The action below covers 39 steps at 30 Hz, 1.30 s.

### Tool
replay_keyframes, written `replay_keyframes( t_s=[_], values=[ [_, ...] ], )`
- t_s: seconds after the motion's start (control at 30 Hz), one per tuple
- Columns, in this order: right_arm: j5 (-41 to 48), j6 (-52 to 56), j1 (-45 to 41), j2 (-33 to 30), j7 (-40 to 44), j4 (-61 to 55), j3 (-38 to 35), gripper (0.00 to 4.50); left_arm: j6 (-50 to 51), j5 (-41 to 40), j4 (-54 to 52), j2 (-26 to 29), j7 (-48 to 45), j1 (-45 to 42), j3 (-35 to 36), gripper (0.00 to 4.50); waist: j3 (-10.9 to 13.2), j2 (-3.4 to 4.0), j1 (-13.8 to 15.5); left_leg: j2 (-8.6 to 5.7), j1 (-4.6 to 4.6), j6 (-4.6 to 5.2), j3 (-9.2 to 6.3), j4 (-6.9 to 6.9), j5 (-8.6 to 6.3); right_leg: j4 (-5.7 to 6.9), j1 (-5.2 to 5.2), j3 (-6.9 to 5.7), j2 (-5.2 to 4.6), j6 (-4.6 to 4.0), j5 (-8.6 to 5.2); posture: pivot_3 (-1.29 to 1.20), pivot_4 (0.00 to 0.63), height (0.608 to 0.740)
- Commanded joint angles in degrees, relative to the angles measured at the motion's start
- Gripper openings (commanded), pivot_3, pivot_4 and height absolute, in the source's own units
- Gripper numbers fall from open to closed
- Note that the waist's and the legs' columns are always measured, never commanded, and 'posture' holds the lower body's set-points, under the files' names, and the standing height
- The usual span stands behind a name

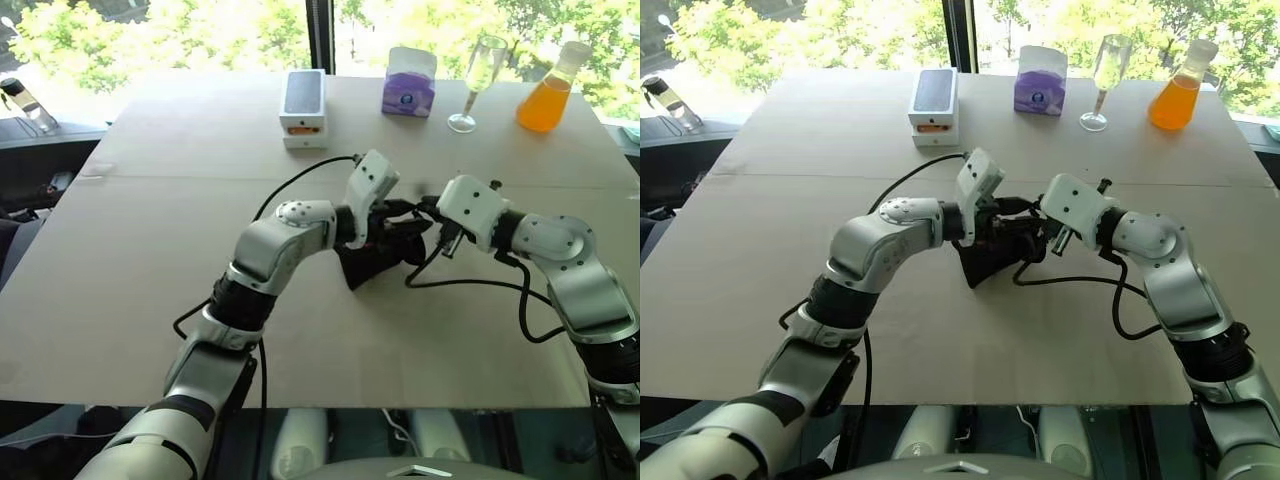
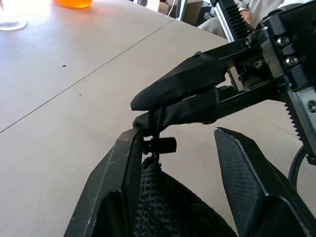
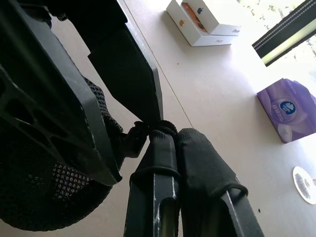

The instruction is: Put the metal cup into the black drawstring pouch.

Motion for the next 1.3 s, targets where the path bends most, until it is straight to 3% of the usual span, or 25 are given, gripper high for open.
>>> replay_keyframes(
  t_s=[0.03,0.87,0.97,1.07,1.1,1.3],
  values=[
    [0.3,-0.1,-1.6,-0.3,0.0,-2.9,-0.9,0.0,-0.6,0.4,-0.1,-0.6,-0.7,-0.5,1.5,2.34,0.0,0.0,0.0,0.0,0.0,0.0,0.0,0.0,0.0,0.0,0.0,0.0,0.0,0.0,0.0,0.0,0.15,0.737],
    [0.2,1.1,-1.1,-0.2,-0.1,-3.6,-0.1,0.0,-0.4,4.0,0.2,-3.5,0.0,-0.5,2.1,2.34,0.0,0.0,0.0,0.0,0.0,0.0,0.0,0.03,0.0,0.04,0.0,0.0,0.0,0.0,0.0,0.0,0.15,0.737],
    [0.4,1.0,-1.1,-0.3,0.0,-3.4,-0.2,0.0,-0.2,4.1,0.3,-3.6,-0.1,-0.4,2.2,1.56,0.0,0.0,0.0,0.01,0.01,0.0,-0.01,0.03,0.0,0.04,0.0,0.0,0.0,0.0,0.0,0.0,0.15,0.737],
    [0.5,1.0,-1.1,-0.4,0.1,-3.4,-0.4,0.0,0.1,4.3,0.3,-3.7,-0.3,-0.4,2.4,0.21,0.0,0.0,0.0,0.01,0.01,0.0,0.0,0.03,0.0,0.05,0.0,0.0,0.0,0.0,0.0,0.0,0.15,0.737],
    [0.5,1.1,-1.2,-0.3,0.0,-3.4,-0.4,0.0,0.2,4.3,0.2,-3.7,-0.4,-0.4,2.4,0.03,0.0,0.0,0.0,0.0,0.01,0.0,-0.01,0.03,0.0,0.05,0.0,0.0,0.0,0.0,0.0,0.0,0.15,0.737],
    [0.4,1.1,-1.3,-0.2,-0.1,-3.1,-0.4,0.0,0.7,4.3,0.2,-3.5,-0.8,-0.2,2.5,0.0,0.0,0.0,0.0,0.0,0.01,0.0,-0.01,0.04,0.0,0.06,0.0,0.0,0.0,0.0,0.0,0.0,0.15,0.737]
  ],
)
